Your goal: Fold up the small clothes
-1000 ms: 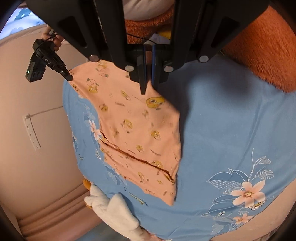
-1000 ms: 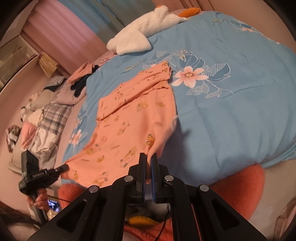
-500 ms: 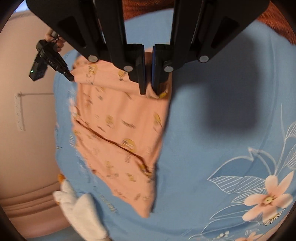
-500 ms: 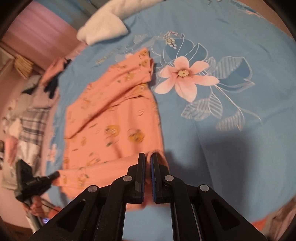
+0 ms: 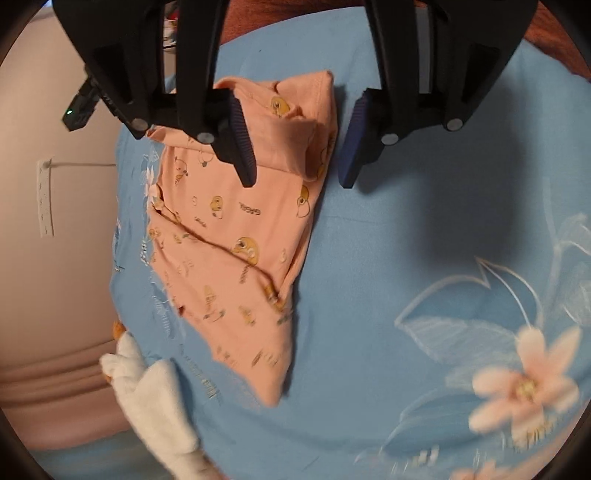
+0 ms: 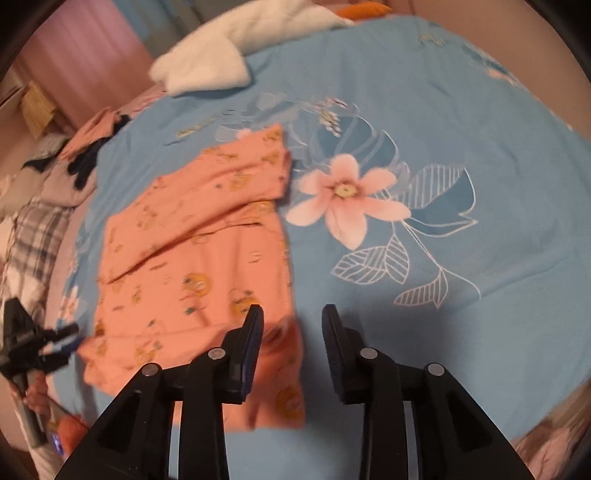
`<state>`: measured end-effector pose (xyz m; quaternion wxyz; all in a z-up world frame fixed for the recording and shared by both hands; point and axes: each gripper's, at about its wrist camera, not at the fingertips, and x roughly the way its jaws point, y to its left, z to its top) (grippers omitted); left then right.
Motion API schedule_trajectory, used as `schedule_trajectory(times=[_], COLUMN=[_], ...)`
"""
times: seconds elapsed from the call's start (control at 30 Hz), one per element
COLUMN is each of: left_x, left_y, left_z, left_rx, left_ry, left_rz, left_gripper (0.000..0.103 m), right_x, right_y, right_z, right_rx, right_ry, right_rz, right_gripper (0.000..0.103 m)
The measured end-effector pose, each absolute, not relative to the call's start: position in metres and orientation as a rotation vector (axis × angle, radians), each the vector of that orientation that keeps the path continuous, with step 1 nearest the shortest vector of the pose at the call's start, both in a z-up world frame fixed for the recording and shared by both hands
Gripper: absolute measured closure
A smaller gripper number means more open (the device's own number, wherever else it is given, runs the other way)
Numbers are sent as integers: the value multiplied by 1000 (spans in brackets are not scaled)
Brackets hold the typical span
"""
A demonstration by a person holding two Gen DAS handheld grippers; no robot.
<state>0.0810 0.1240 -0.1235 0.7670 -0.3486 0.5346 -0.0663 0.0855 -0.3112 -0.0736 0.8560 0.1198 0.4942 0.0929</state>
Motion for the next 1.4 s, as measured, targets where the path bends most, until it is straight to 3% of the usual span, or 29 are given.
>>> schedule_trajectory(times=[0.1,0.17,0.27,0.5,1.1,1.23,1.37,1.4], left_x=[67,57,46,42,118,112,99,97], left_y=[124,118,101,65,75,91,98,98], left_z=[-111,-111,-120,-143,-141,-123,-113,-112], left_rx=[-709,-671,-612,-497,-553,-580,-526,-506], left_ry=[1133,1144,1207,1291,1205,1138,1100,1093], left_rz=[-150,-168,-192,-249,-165,-154,-127,-122], left_gripper=[63,74,82,82,82,77,59,51], right_x=[78,74,71,83,120,111,107,107], right_y=[-298,-283,-262,-237,-254,-278,-295,-295], right_z=[-71,-74,-86,-115,-103,-87,-82,-83], right_rx=[208,190,151,137,151,192,223,221], right_ry=[1040,1054,1097,1170,1034,990,992,1000], right_rz=[241,288,351,381,209,188,217,238], right_gripper=[71,71,71,71,71,71,68,59])
